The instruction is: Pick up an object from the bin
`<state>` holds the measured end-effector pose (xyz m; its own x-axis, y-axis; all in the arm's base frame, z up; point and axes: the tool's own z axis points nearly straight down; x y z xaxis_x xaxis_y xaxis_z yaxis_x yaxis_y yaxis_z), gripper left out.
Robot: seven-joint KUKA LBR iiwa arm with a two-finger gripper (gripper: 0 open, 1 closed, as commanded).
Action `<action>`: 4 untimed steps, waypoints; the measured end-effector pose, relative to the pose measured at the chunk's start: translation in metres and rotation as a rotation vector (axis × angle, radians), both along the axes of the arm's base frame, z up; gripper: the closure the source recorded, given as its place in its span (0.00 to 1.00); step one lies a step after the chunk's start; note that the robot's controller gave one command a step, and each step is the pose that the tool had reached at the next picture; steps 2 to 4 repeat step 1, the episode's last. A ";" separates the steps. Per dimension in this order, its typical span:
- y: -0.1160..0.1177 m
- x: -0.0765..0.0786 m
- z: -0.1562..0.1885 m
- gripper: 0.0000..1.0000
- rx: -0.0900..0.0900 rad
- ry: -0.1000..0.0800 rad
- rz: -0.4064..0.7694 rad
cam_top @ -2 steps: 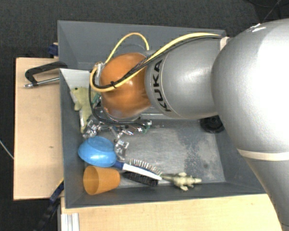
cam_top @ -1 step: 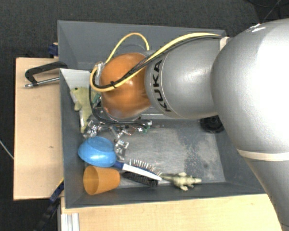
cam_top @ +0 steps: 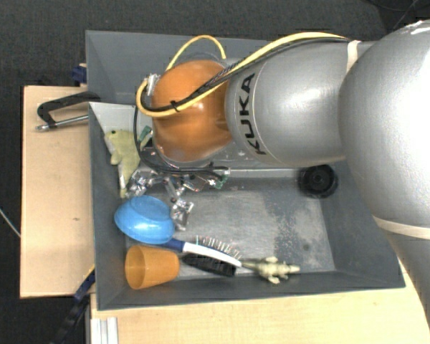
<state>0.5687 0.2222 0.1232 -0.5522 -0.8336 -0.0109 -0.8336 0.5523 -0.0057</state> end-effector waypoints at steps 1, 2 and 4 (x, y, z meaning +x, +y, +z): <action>0.001 0.001 0.004 1.00 -0.001 0.004 -0.002; 0.001 0.001 0.004 1.00 -0.001 0.004 -0.002; 0.001 0.001 0.004 1.00 -0.001 0.004 -0.002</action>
Offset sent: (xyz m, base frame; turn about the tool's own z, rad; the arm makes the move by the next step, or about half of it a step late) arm 0.0000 0.0000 0.0023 0.0000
